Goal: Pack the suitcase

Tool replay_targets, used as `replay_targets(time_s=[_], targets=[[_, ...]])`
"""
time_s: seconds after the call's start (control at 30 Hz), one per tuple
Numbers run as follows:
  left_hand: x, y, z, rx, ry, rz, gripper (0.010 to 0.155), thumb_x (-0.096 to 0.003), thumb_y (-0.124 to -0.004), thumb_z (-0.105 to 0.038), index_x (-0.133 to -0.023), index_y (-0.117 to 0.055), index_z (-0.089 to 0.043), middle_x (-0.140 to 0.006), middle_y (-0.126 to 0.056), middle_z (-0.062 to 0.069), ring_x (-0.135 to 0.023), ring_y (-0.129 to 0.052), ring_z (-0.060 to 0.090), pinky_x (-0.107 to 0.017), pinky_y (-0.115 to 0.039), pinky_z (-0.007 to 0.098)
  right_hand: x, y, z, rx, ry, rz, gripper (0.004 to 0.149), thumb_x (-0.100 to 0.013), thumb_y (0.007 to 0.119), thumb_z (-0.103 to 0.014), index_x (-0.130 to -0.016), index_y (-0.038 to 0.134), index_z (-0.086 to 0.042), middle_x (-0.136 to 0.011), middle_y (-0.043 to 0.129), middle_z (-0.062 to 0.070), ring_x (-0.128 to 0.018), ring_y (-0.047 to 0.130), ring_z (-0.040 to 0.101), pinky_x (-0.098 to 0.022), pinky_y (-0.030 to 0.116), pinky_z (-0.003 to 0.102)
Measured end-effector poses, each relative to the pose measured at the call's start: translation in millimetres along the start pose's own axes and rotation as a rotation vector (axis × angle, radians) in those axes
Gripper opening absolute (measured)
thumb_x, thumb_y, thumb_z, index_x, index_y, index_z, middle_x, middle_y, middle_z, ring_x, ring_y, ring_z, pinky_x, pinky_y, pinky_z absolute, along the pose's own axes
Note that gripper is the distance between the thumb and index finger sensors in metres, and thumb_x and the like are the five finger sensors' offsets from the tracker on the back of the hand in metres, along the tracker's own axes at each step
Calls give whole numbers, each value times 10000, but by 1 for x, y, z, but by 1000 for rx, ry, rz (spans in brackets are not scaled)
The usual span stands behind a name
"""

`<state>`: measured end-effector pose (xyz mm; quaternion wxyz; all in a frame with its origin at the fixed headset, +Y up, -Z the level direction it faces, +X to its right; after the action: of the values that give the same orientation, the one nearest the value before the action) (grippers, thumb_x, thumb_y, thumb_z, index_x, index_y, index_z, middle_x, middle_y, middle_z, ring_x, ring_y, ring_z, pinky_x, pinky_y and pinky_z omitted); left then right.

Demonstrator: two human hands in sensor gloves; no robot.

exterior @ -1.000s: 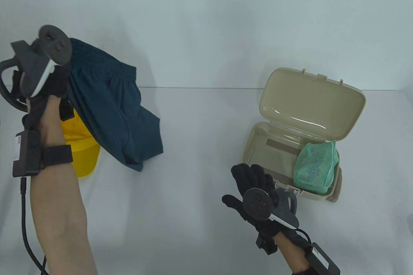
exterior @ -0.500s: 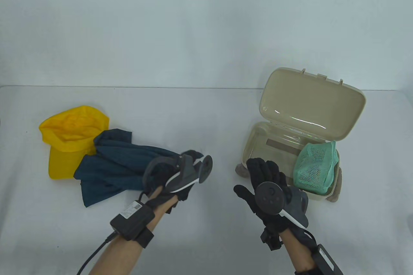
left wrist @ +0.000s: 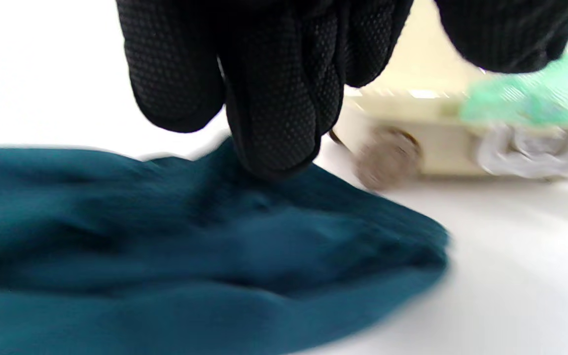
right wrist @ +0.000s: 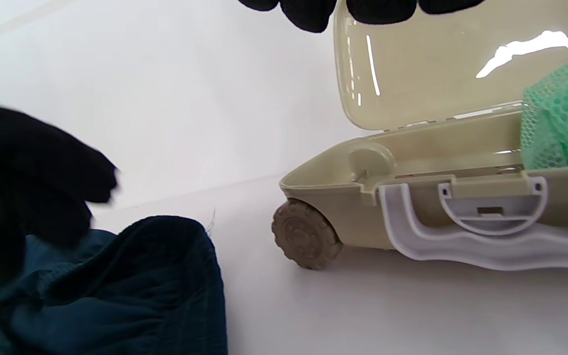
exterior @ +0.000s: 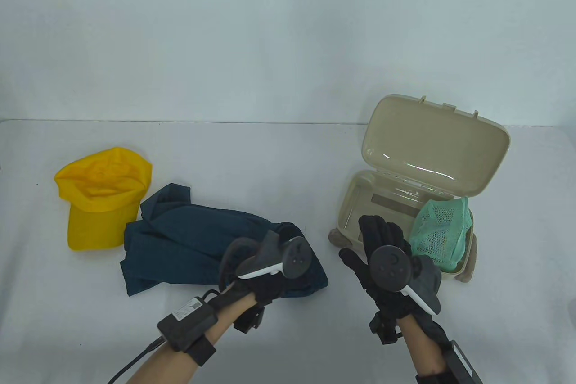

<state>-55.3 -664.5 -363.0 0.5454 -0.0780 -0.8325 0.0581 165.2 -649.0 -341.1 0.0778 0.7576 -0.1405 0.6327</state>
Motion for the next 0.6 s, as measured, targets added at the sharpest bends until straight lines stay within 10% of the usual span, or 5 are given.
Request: replay_targets(time_s=[0.2,0.6], targets=[[50,21,94,-95,174,-38,768,-414,-764,-562,-1097,-486,-347,-1110,-699,10,-925,-881,212,-687,-735,496,-5,4,-30,73,-98,-43,814,-491,564,-658,-1124,405,-171,-1170,532,125,-1026,662,434,-704,618,599],[99,-65,196,-222,366,234,837,-388,-797,-571,-1099,-385,-414,-1197,-524,-39,-1110,-646,259,-775,-594,572,-13,91,-77,456,-309,-381,720,-457,709,-582,-1061,540,-231,-1061,698,39,-943,785,304,-699,689,518]])
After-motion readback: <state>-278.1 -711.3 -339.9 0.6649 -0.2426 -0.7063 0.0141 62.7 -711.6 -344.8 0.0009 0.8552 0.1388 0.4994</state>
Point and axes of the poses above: the tracker on the back of each hand, its own z axis roughly to the little-finger side, its own x axis roughly from the fingertips to the wrist, y = z × x, the point moved 4 cm from there along -x, roughly from the wrist to the fingertips
